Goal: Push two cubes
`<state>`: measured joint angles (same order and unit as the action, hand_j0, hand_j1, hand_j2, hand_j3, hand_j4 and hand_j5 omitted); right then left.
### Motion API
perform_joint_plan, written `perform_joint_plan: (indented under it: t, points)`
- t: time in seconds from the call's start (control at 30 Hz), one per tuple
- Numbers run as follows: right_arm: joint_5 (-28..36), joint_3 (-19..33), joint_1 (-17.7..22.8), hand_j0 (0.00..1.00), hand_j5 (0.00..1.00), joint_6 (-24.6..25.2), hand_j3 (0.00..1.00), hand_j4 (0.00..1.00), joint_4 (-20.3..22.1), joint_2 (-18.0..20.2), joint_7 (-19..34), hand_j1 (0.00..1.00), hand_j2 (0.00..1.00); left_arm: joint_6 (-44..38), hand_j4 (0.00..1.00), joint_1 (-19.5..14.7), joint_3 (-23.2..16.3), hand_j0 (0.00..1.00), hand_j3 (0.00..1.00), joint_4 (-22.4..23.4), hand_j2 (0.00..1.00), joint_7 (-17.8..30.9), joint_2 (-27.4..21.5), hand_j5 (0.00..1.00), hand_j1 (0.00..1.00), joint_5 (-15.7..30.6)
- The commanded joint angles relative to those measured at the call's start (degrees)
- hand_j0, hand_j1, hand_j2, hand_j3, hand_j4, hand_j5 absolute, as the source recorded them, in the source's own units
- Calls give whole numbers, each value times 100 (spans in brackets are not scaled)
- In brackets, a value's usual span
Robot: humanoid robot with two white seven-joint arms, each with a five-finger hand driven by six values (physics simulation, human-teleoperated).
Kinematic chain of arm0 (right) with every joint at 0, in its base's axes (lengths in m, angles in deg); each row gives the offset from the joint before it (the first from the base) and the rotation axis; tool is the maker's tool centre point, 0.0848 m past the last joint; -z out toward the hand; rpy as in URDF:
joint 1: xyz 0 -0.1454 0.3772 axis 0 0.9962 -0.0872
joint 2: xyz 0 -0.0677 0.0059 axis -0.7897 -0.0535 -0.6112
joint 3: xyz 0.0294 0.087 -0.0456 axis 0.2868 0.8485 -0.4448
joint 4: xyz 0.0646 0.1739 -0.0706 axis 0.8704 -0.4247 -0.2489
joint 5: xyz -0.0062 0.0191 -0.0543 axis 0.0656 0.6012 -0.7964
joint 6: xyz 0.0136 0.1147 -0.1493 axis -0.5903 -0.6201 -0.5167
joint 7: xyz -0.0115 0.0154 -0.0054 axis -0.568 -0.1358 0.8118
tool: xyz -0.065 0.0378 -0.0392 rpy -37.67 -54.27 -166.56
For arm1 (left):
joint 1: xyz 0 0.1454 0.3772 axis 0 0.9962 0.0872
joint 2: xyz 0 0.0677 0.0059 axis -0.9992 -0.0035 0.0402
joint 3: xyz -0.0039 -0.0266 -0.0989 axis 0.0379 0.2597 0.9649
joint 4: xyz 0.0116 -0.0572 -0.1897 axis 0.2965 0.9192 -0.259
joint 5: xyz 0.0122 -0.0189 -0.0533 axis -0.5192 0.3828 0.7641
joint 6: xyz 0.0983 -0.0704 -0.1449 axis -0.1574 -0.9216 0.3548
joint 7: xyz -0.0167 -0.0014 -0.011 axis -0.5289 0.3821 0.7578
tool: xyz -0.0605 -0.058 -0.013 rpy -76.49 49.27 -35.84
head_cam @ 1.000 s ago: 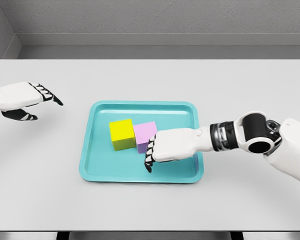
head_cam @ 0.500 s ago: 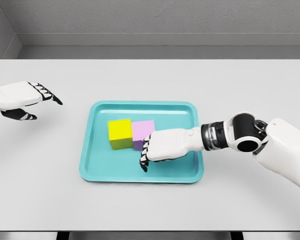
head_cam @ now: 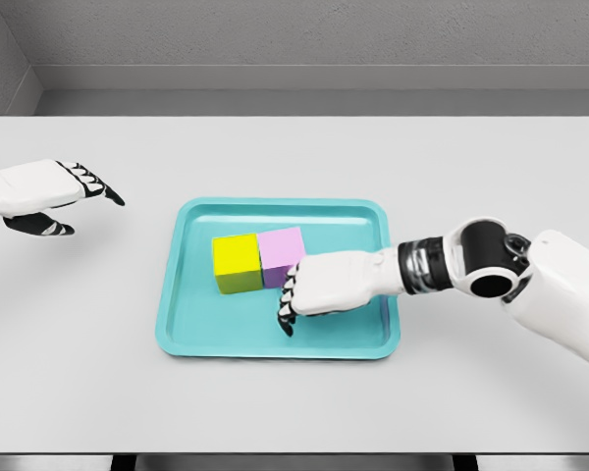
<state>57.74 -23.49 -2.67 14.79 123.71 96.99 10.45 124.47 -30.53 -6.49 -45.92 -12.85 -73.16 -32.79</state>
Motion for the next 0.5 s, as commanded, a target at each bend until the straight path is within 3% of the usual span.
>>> perform_joint_plan:
  t: [0.0, 0.1, 0.27, 0.33, 0.37, 0.4, 0.47]
  points:
    - [57, 18, 0, 52, 52, 15, 52, 52, 428, 311, -2, 52, 52, -13, 80, 0, 3, 80, 80, 1, 80, -2, -6, 80, 80, 25]
    - [311, 132, -9, 52, 52, 15, 52, 52, 551, 812, -2, 52, 52, -13, 80, 0, 3, 80, 80, 1, 80, -2, -24, 80, 80, 33]
    - [1252, 1309, -9, 54, 54, 15, 54, 54, 551, 1770, -2, 54, 54, -13, 88, 18, 12, 88, 88, -8, 88, -11, -24, 88, 88, 148]
    - [1735, 1792, 131, 55, 55, 15, 55, 55, 542, 2323, -2, 55, 55, -13, 92, 18, 12, 92, 92, -16, 92, -11, -24, 92, 92, 156]
    - [1911, 2004, 290, 57, 57, 15, 57, 57, 516, 2473, -2, 57, 57, -13, 100, 18, 12, 100, 100, -16, 100, -11, -24, 100, 100, 200]
    - [1938, 2153, 369, 60, 60, 15, 60, 60, 455, 2535, -2, 60, 60, -13, 100, 18, 12, 100, 100, 10, 100, -20, -24, 100, 100, 244]
    - [1912, 2224, 413, 79, 79, 15, 79, 79, 42, 2491, -2, 79, 79, -13, 100, 26, 12, 100, 100, 36, 100, -20, -33, 100, 100, 271]
